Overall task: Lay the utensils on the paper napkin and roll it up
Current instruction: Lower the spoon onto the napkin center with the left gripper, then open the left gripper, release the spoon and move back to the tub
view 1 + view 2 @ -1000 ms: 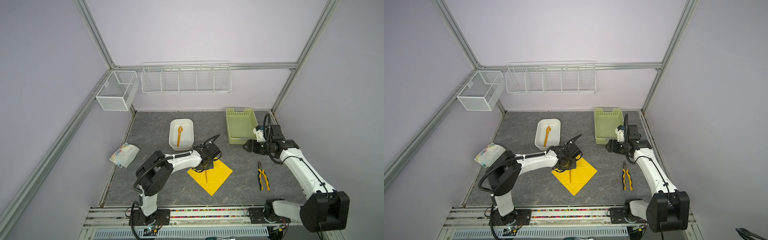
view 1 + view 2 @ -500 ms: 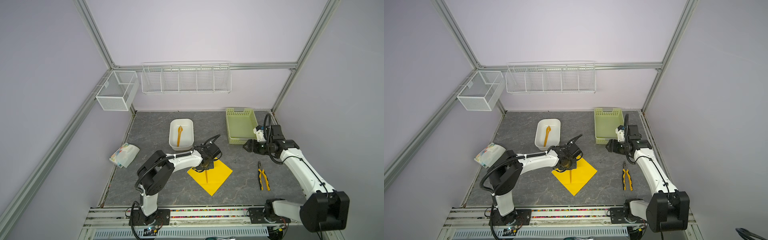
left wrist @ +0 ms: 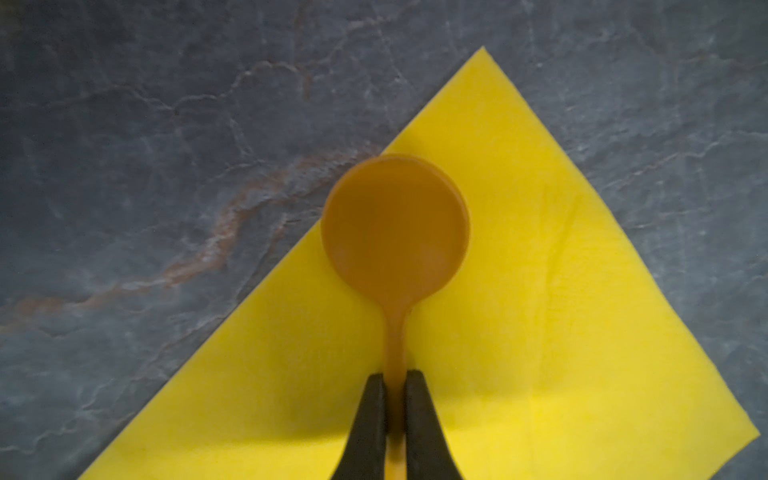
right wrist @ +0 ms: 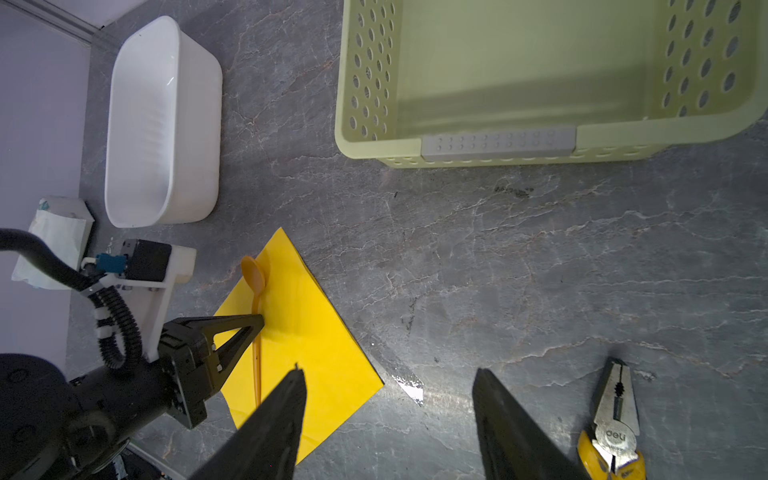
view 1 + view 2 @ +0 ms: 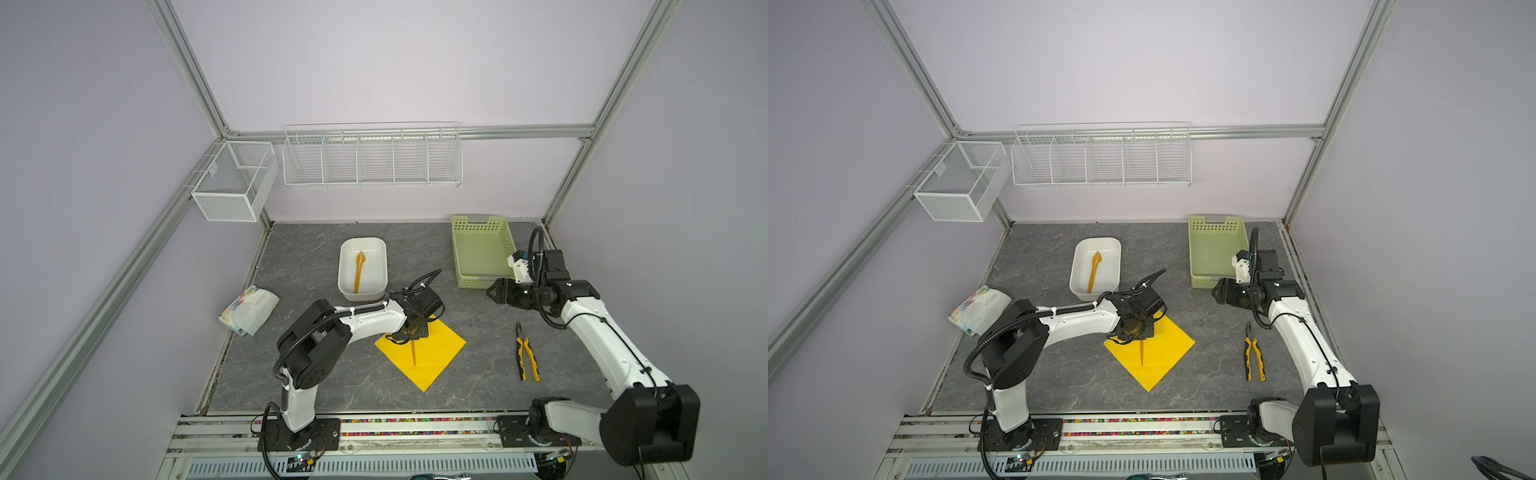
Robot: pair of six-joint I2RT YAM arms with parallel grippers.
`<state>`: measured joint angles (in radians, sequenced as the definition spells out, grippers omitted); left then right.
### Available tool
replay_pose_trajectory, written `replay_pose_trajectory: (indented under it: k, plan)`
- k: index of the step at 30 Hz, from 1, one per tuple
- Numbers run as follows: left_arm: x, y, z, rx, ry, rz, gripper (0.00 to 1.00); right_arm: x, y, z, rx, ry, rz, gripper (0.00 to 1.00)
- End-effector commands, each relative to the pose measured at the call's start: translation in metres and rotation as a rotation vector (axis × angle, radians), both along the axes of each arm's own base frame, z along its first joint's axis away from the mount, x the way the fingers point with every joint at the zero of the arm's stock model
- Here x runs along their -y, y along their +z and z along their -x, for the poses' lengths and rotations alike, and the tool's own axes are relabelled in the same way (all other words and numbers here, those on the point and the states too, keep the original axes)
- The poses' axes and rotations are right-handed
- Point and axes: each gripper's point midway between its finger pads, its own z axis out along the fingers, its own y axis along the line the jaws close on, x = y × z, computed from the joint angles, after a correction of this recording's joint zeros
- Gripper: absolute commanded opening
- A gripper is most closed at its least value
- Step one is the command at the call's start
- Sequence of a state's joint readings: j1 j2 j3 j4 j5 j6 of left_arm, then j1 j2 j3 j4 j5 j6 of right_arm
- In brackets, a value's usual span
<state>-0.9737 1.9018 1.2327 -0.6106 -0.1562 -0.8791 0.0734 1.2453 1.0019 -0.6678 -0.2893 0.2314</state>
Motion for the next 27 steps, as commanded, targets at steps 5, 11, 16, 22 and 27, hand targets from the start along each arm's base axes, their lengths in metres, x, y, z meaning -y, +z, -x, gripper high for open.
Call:
replay_pose_trajectory:
  k: [5, 11, 16, 22, 27]
  plan:
    - [0.006, 0.001, -0.002, 0.004, 0.008, 0.006, 0.13, -0.001, 0.002, 0.004, 0.009, 0.006, -0.016, 0.67]
    - [0.007, 0.006, -0.003, 0.009, 0.005, 0.018, 0.16, -0.001, 0.002, 0.004, 0.01, 0.005, -0.013, 0.67]
    - [0.007, 0.016, -0.004, 0.026, 0.007, 0.031, 0.21, -0.001, 0.002, 0.005, 0.01, 0.007, -0.014, 0.67]
    - [0.008, 0.033, -0.006, 0.046, 0.011, 0.05, 0.26, 0.0, 0.002, 0.005, 0.008, 0.006, -0.012, 0.67]
    - [0.008, 0.052, -0.01, 0.076, 0.01, 0.059, 0.28, 0.0, 0.001, 0.005, 0.004, 0.006, -0.012, 0.68]
